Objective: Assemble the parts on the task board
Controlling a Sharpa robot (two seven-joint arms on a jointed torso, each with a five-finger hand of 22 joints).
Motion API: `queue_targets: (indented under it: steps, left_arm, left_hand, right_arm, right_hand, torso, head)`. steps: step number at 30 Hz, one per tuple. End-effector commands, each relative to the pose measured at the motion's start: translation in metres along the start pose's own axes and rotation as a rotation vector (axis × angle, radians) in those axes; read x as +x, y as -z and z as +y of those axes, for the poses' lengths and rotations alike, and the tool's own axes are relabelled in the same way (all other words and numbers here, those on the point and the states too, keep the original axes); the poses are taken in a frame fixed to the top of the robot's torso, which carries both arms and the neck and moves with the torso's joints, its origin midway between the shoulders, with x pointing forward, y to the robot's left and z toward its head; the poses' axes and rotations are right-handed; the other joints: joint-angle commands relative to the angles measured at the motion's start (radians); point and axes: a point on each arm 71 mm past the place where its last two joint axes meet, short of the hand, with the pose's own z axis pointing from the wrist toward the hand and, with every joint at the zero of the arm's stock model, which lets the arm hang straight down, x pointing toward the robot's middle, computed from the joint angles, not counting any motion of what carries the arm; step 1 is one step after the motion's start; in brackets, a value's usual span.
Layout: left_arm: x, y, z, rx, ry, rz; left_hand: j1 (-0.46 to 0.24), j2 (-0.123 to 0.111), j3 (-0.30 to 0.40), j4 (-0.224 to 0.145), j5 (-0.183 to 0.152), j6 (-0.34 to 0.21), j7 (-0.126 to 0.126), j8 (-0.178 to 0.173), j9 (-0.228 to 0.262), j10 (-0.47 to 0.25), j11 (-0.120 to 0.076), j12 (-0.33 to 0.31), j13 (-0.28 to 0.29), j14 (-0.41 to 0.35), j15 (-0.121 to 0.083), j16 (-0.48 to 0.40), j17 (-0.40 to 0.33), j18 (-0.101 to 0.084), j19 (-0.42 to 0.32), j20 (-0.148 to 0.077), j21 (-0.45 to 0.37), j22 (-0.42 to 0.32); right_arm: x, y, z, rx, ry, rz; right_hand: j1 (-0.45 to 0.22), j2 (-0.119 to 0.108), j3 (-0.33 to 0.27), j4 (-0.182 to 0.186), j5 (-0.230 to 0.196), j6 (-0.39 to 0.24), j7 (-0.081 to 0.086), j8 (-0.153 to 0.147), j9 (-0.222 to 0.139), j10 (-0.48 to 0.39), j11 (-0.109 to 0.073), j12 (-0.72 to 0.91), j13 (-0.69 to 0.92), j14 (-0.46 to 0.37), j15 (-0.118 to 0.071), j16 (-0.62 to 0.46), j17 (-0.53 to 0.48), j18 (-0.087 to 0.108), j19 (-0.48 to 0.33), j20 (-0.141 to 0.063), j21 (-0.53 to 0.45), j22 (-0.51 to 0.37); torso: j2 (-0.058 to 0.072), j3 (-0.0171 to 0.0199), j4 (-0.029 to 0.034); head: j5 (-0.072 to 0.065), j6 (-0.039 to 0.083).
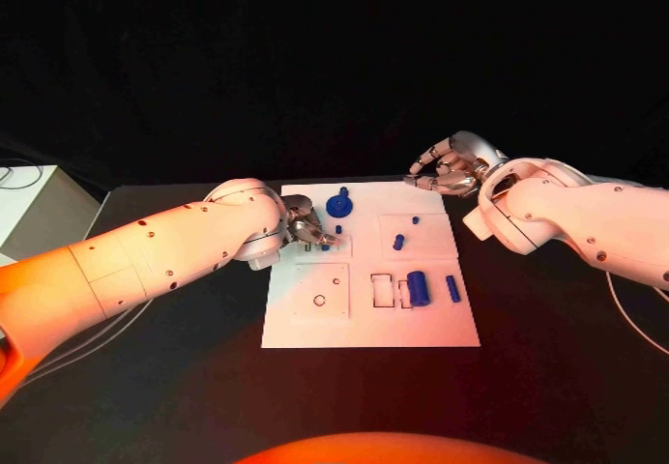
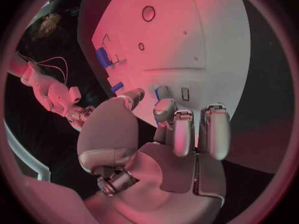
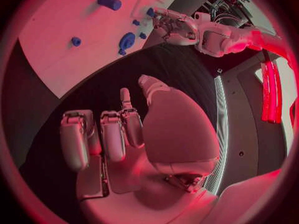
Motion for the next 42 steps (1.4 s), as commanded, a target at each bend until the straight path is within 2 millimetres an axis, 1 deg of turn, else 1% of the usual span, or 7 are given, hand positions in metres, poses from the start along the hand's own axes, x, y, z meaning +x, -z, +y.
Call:
queue_targets:
  steps: [1, 2, 3, 10, 21, 34, 42]
  left_arm:
    - [-0.005, 0.004, -0.003, 0.017, 0.006, -0.015]
    - [-0.007, 0.005, -0.003, 0.02, 0.009, -0.016]
    - [-0.01, 0.007, -0.003, 0.023, 0.011, -0.017]
    - [-0.028, 0.019, -0.001, 0.034, 0.008, -0.029]
    - [-0.048, 0.023, 0.009, 0.015, 0.026, -0.055]
    - [-0.064, 0.013, 0.03, -0.031, 0.133, -0.132]
    - [-0.082, 0.004, 0.05, -0.075, 0.225, -0.16]
  left_hand:
    - [0.011, 0.003, -0.026, 0.02, -0.038, -0.004, 0.006, -0.005, 0.007, -0.012, 0.0, -0.004, -0.005, 0.092, 0.003, -0.007, 0.225, -0.008, -0.007, 0.003, -0.006, 0.066]
    - [-0.008, 0.017, -0.058, 0.021, -0.146, -0.004, 0.006, -0.006, 0.013, -0.015, 0.0, -0.003, -0.007, 0.093, 0.003, -0.007, 0.226, -0.007, -0.007, 0.004, -0.007, 0.066]
    - [-0.016, 0.02, -0.074, 0.024, -0.152, -0.004, 0.006, -0.006, 0.015, -0.016, 0.0, -0.004, -0.009, 0.093, 0.003, -0.006, 0.227, -0.007, -0.008, 0.004, -0.008, 0.065]
    - [-0.023, 0.029, -0.108, 0.022, -0.154, -0.007, 0.006, -0.008, 0.02, -0.021, 0.0, -0.008, -0.017, 0.093, 0.003, -0.007, 0.226, -0.005, -0.014, 0.004, -0.013, 0.057]
    - [0.221, 0.113, 0.007, -0.034, -0.152, -0.028, 0.007, -0.049, 0.013, -0.046, 0.001, -0.023, -0.045, 0.088, 0.004, -0.016, 0.213, 0.001, -0.033, 0.008, -0.03, 0.029]
    - [0.174, 0.049, 0.085, 0.006, -0.153, -0.037, 0.032, -0.1, -0.012, -0.069, 0.022, -0.044, -0.082, 0.081, 0.021, -0.03, 0.192, 0.008, -0.053, 0.015, -0.049, 0.0]
    - [0.12, 0.033, 0.055, 0.017, -0.153, -0.073, 0.063, -0.149, -0.039, -0.164, 0.049, -0.142, -0.209, 0.048, 0.044, -0.092, 0.106, 0.029, -0.12, 0.035, -0.109, -0.098]
  right_arm:
    - [0.0, 0.0, 0.0, -0.013, 0.003, -0.005]
    - [0.0, 0.0, 0.0, -0.012, 0.003, -0.005]
    - [0.0, 0.0, 0.0, -0.01, 0.003, -0.005]
    - [-0.001, 0.0, -0.001, -0.004, 0.004, -0.009]
    - [-0.002, 0.001, -0.003, 0.0, 0.004, -0.013]
    - [-0.002, 0.0, -0.002, -0.003, 0.004, -0.014]
    - [-0.003, 0.0, -0.003, -0.001, 0.002, -0.017]
  right_hand:
    - [-0.008, 0.0, 0.006, -0.002, -0.001, -0.007, 0.0, 0.003, 0.001, -0.006, -0.003, -0.003, 0.109, 0.073, -0.005, -0.005, 0.134, 0.011, 0.071, -0.003, -0.004, 0.225]
    - [-0.007, 0.0, 0.007, -0.003, 0.0, -0.008, 0.0, 0.003, 0.002, -0.006, -0.003, -0.003, 0.109, 0.073, -0.005, -0.006, 0.134, 0.011, 0.071, -0.004, -0.004, 0.225]
    - [-0.006, 0.001, 0.008, -0.003, 0.0, -0.009, 0.0, 0.003, 0.002, -0.006, -0.003, -0.003, 0.109, 0.073, -0.005, -0.005, 0.135, 0.011, 0.071, -0.004, -0.003, 0.225]
    - [-0.005, 0.001, 0.009, -0.004, 0.001, -0.009, 0.0, 0.003, 0.002, -0.005, -0.003, -0.003, 0.109, 0.073, -0.005, -0.005, 0.136, 0.01, 0.073, -0.004, -0.001, 0.227]
    - [-0.005, 0.001, 0.009, -0.004, 0.001, -0.009, 0.0, 0.003, 0.002, -0.005, -0.003, -0.003, 0.109, 0.073, -0.005, -0.005, 0.136, 0.01, 0.073, -0.004, -0.001, 0.227]
    - [-0.004, 0.003, 0.011, -0.004, 0.001, -0.009, 0.0, 0.003, 0.003, -0.006, -0.003, -0.004, 0.108, 0.073, -0.005, -0.006, 0.135, 0.01, 0.072, -0.004, -0.003, 0.226]
    - [-0.004, 0.003, 0.011, -0.004, 0.001, -0.009, 0.0, 0.003, 0.003, -0.006, -0.003, -0.004, 0.108, 0.073, -0.005, -0.006, 0.135, 0.01, 0.072, -0.004, -0.003, 0.226]
  torso:
    - [0.0, 0.0001, 0.0002]
    - [0.0, 0.0002, 0.0004]
    - [0.0, 0.0008, 0.0004]
    - [0.0, 0.0017, 0.0002]
    - [0.001, 0.0012, 0.0]
    - [0.001, 0.0014, -0.0015]
    - [0.004, 0.0024, -0.0026]
  head:
    - [0.0, 0.004]
    - [0.0, 0.004]
    - [0.0, 0.004]
    - [-0.002, 0.012]
    - [0.0, 0.021]
    - [0.005, 0.039]
    - [0.007, 0.048]
